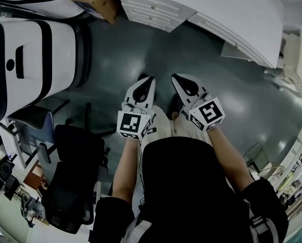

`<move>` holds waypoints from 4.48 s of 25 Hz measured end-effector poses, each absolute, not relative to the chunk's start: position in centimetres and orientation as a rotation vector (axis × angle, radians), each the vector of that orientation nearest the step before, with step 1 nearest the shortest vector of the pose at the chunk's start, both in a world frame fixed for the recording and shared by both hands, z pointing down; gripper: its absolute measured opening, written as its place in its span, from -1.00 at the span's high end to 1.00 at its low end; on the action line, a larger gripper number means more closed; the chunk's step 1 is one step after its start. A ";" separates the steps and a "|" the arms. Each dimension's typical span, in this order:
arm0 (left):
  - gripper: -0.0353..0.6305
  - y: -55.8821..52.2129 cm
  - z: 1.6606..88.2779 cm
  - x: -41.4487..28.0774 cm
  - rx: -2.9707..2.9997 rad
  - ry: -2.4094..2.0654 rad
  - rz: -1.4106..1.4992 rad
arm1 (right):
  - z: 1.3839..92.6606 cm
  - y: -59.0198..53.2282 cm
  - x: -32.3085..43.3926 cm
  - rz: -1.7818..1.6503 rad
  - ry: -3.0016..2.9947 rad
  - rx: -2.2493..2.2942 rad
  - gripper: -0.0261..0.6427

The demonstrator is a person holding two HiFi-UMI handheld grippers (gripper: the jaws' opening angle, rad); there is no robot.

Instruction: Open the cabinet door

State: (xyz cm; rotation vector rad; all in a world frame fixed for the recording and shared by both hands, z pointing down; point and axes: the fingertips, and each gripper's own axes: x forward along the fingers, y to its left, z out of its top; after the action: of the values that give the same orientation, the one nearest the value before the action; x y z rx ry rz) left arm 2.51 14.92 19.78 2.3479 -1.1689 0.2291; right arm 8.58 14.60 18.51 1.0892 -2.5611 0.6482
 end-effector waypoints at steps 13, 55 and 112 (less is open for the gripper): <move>0.82 9.4 27.6 -4.1 2.288 -1.126 0.239 | 27.4 7.8 2.3 0.730 -2.459 1.134 0.87; 0.82 -0.3 41.4 -5.3 2.040 -1.307 0.051 | 59.9 -10.5 2.8 0.881 -2.144 1.264 0.85; 0.82 -0.5 46.0 -5.8 2.051 -1.234 0.162 | 69.8 -20.7 6.5 1.173 -1.786 1.754 0.67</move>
State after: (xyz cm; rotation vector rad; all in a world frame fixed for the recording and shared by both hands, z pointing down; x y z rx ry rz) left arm -5.76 -0.49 46.03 2.0514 -1.2338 0.1619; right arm 6.50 -20.70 69.78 1.7537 -1.7861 1.1727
